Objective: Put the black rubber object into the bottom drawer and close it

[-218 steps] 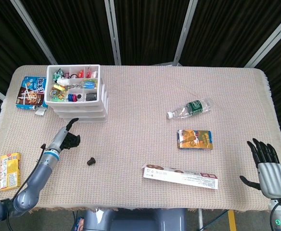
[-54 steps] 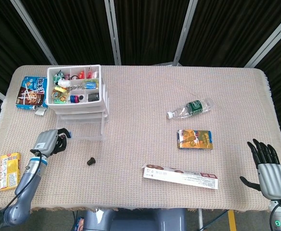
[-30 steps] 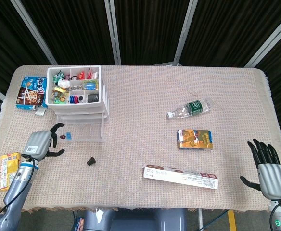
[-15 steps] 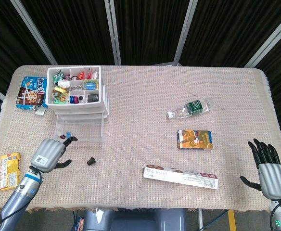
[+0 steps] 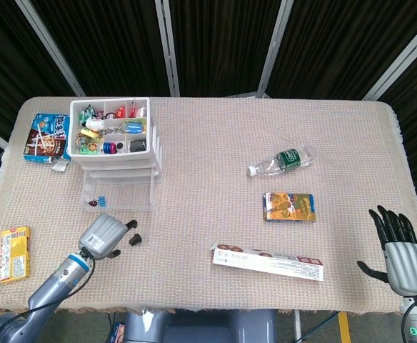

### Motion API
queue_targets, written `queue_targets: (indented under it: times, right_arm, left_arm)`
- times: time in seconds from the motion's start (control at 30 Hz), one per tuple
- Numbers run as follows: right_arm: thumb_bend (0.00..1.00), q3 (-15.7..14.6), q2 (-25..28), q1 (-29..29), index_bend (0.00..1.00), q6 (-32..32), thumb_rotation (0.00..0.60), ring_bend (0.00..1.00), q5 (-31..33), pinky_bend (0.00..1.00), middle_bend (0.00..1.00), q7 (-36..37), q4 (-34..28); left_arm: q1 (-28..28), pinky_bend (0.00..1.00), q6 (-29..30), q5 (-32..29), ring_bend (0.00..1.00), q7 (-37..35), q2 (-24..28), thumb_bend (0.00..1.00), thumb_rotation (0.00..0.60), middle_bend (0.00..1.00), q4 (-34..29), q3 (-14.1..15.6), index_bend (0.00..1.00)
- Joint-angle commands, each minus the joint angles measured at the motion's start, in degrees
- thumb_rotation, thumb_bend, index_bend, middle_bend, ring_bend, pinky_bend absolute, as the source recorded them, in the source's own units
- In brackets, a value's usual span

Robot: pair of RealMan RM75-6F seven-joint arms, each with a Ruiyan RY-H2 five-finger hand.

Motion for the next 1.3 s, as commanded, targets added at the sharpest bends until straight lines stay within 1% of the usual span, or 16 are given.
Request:
queue_targets:
  times: [0.03,0.1,0.23,0.3,0.53,0.83,1.07,1.2,1.3]
  right_arm:
    - [0.02,0.0,0.0,0.0,0.05,0.0,0.600,0.00,0.0,0.00,0.00,0.1,0.0]
    - [0.02,0.0,0.0,0.0,0.05,0.0,0.600,0.00,0.0,0.00,0.00,0.1,0.0]
    - [0.02,0.0,0.0,0.0,0.05,0.1,0.600,0.00,0.0,0.00,0.00,0.1,0.2]
    - [0.02,0.1,0.0,0.0,0.05,0.0,0.600,0.00,0.0,0.00,0.00,0.1,0.2]
    - [0.02,0.0,0.0,0.0,0.05,0.1,0.600,0.00,0.0,0.00,0.00,-0.1,0.1]
    - [0.01,0.1,-0.1,0.0,0.05,0.1,0.600,0.00,0.1,0.00,0.00,-0.3,0.1]
    - [0.02,0.1,0.0,0.0,0.05,0.0,0.600,0.00,0.1,0.00,0.00,-0.2,0.2]
    - [0.02,0.1,0.0,0.0,0.05,0.0,0.600,0.00,0.1,0.00,0.00,-0.1,0.2]
    - [0.02,0.2,0.0,0.0,0.05,0.1,0.600,0.00,0.2,0.00,0.00,0.0,0.2]
  left_arm:
    - [-1.5,0.81,-1.4,0.4,0.92,2.1,-2.1,0.10,0.600,1.00,2.5,-0.1,0.31]
    - [-2.2,0.81,-2.0,1.1,0.92,2.6,-3.1,0.07,0.600,1.00,4.0,-0.1,0.31]
    - [-3.5,0.81,-2.6,5.3,0.92,3.5,-4.1,0.05,0.600,1.00,7.9,1.1,0.30]
    - [-3.8,0.81,-2.4,7.5,0.92,1.9,-4.3,0.05,0.600,1.00,9.8,1.8,0.29]
    - [-4.7,0.81,-2.8,11.8,0.92,-4.6,-4.5,0.05,0.600,1.00,13.9,3.2,0.29]
    - [-5.5,0.80,-2.7,14.8,0.91,-8.2,-5.9,0.05,0.600,1.00,18.1,3.9,0.30]
    - [-5.7,0.80,-2.6,15.3,0.91,-9.1,-7.9,0.06,0.600,1.00,20.9,3.8,0.38]
    - [-5.7,0.80,-2.7,15.2,0.91,-9.4,-8.7,0.08,0.600,1.00,21.5,3.7,0.42]
    - [-5.7,0.80,-2.8,15.3,0.91,-9.1,-9.1,0.12,0.600,1.00,21.8,3.8,0.47]
